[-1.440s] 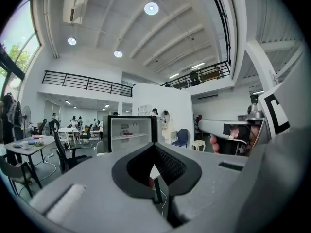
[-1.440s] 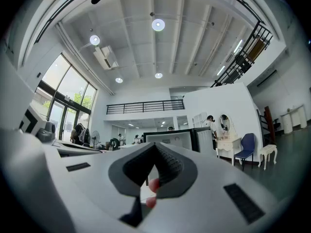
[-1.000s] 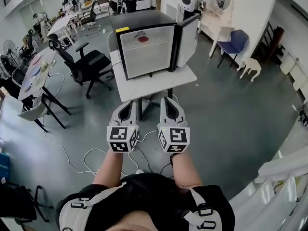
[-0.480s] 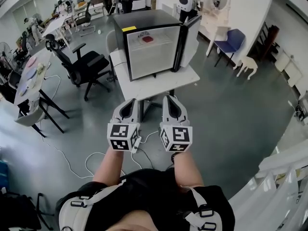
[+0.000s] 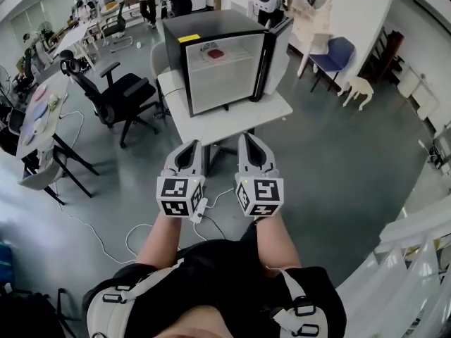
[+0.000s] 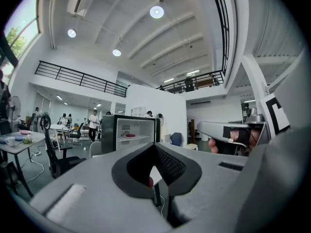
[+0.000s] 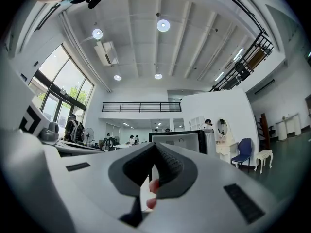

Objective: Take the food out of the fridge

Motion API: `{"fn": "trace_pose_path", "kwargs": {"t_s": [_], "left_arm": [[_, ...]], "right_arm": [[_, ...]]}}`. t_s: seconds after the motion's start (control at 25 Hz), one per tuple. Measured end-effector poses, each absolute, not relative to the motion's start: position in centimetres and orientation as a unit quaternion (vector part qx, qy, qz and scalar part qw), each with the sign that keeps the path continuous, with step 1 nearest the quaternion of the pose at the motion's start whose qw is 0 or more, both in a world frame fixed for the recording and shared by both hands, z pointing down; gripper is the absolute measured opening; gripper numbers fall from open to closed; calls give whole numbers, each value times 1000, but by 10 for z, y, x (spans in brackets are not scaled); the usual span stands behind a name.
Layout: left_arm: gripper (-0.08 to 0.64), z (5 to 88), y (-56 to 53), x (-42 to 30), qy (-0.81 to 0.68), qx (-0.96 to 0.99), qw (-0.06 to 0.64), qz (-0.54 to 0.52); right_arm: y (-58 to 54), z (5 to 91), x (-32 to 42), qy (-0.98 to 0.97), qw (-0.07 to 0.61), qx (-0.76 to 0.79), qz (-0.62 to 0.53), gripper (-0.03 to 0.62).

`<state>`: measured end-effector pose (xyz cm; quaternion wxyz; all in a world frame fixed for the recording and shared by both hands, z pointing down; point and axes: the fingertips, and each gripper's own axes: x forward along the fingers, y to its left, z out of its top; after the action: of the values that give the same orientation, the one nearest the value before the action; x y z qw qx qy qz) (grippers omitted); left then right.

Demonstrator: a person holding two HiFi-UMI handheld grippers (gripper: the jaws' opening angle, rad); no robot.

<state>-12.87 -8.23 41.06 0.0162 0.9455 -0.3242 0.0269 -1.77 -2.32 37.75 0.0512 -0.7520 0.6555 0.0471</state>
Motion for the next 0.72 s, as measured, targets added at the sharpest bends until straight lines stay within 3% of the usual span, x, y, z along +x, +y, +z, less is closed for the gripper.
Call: {"fn": "trace_pose_path", "kwargs": {"t_s": [0.32,0.72], "left_arm": [[-2,414,-109,-104,-346,938,-6,31],[-2,419,-184,-17,-400,916,-1,31]], "right_arm": [[-55,385,11,673,53,-736,51,-1],[-138,398,109,695,68,-715,39,-1]]}}
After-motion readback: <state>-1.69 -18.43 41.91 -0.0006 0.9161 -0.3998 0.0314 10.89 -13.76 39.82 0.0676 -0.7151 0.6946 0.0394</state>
